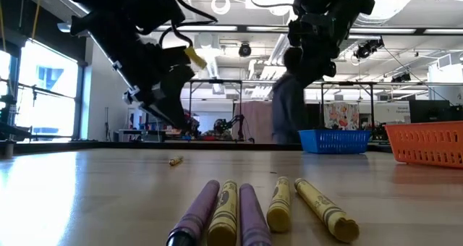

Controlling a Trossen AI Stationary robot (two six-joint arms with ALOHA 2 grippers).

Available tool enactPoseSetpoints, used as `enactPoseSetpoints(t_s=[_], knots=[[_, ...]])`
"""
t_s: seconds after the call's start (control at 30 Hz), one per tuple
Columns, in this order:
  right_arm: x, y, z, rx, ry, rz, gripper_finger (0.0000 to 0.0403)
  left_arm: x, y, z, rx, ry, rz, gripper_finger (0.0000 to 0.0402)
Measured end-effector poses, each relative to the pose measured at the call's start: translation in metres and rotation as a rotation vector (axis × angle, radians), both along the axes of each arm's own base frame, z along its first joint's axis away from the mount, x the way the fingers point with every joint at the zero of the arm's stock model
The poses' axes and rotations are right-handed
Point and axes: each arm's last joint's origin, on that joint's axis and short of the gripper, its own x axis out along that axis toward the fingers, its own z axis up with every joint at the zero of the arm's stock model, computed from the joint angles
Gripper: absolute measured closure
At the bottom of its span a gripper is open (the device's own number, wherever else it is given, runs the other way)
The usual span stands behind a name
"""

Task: Sort crayons
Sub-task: Put the yellow crayon into the orange basket

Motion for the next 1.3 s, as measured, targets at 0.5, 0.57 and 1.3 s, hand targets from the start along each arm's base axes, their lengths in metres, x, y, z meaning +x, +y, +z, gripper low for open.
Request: enactPoseSetpoints(t_s=[0.5, 0.57, 1.3], knots=[[0.0, 0.001, 0.0, -0.003, -0.004, 0.003, 0.027, -0.001, -0.024, 0.0, -0.339, -0.2, 0.239, 0.0314], [0.0, 0.001, 0.0, -0.003, -0.004, 0.003, 0.027, -0.003, -0.031, -0.001, -0.353, -0.207, 0.25, 0.0314], [0.001, 0.0, 0.001, -0.007, -0.015, 0.002, 0.027, 0.062, -0.064, 0.008, -0.278, 0.228, 0.398, 0.0238]])
